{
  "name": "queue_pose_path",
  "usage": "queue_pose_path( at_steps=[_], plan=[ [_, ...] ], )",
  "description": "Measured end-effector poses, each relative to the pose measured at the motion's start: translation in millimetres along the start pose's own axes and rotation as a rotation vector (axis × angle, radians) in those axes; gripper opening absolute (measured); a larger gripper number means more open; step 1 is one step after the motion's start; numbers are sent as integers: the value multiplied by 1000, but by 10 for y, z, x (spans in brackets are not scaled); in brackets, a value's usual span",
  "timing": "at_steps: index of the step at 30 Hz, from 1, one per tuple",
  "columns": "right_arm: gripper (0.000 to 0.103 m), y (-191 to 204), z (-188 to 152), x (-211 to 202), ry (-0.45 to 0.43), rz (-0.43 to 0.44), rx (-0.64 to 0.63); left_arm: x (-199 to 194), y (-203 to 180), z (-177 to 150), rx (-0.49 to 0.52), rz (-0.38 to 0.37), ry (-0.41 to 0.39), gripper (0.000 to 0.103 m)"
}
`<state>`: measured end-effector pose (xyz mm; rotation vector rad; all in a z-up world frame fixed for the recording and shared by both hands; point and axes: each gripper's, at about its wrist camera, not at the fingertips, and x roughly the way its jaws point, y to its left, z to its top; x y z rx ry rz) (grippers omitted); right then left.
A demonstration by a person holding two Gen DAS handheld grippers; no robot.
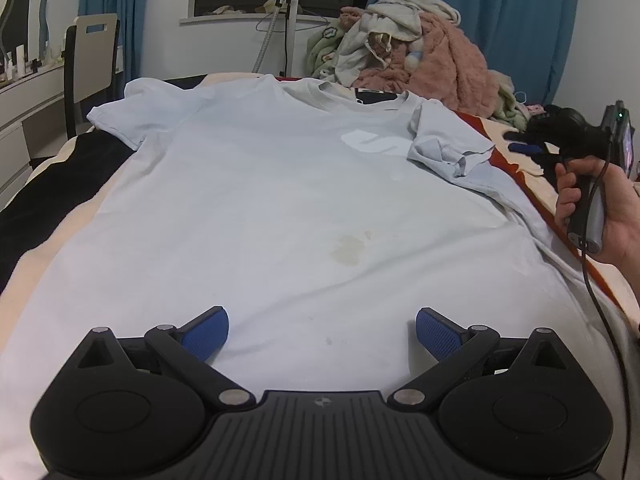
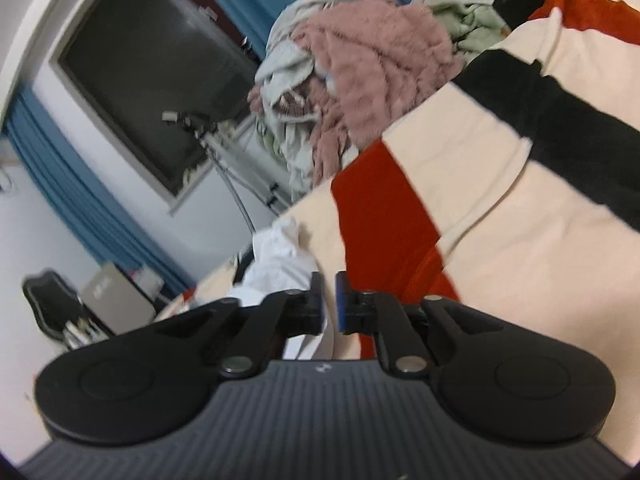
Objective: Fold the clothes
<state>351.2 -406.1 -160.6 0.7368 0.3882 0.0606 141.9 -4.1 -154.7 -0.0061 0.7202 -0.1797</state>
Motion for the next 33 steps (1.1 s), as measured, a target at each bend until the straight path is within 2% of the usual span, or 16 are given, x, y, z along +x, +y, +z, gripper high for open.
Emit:
queue_pose_path(
  at_steps=[1,2,4,6,9,10,13,18,22,25,27,29,30,31,32,33],
  plan=[
    [63,34,-33,35,12,17,-9,10,-2,-4,2,4,0,101],
    [77,37,-59,69,17,18,-10,13,-5,-8,6,6,-2,101],
    [75,35,-110,136,24,15,-8,16,-7,-17,16,8,-9,101],
    [68,33,-161,203,31,11,-7,24,-5,-29,25,7,-15,102],
    [24,30,-237,304,42,6,-4,51,9,-33,22,6,-27,102],
    [6,29,-263,338,45,5,-4,63,19,-30,19,6,-31,102],
    [6,148,-179,273,-20,8,-63,86,52,-23,-2,2,-26,102],
    [6,193,295,-31,-183,-110,-209,99,50,-15,0,5,-21,102],
    [6,-120,696,-176,-280,-310,-343,103,43,-8,-5,7,-17,102],
    [8,-637,849,-189,-286,-494,-324,118,106,47,-81,-6,4,101],
    [10,-970,898,-197,-277,-614,-295,82,139,82,-120,-10,-13,101],
    [11,-1161,897,-250,-252,-666,-271,55,130,111,-125,-8,-28,101],
    [14,-1212,891,-296,-238,-669,-273,52,97,121,-105,-3,-32,101],
    [36,-1216,893,-337,-233,-664,-285,48,65,131,-85,2,-36,101],
    [68,-1198,884,-410,-244,-651,-291,41,40,138,-79,-4,-35,101],
    [83,-1165,859,-460,-230,-617,-253,33,15,144,-76,-12,-33,101]
  ],
)
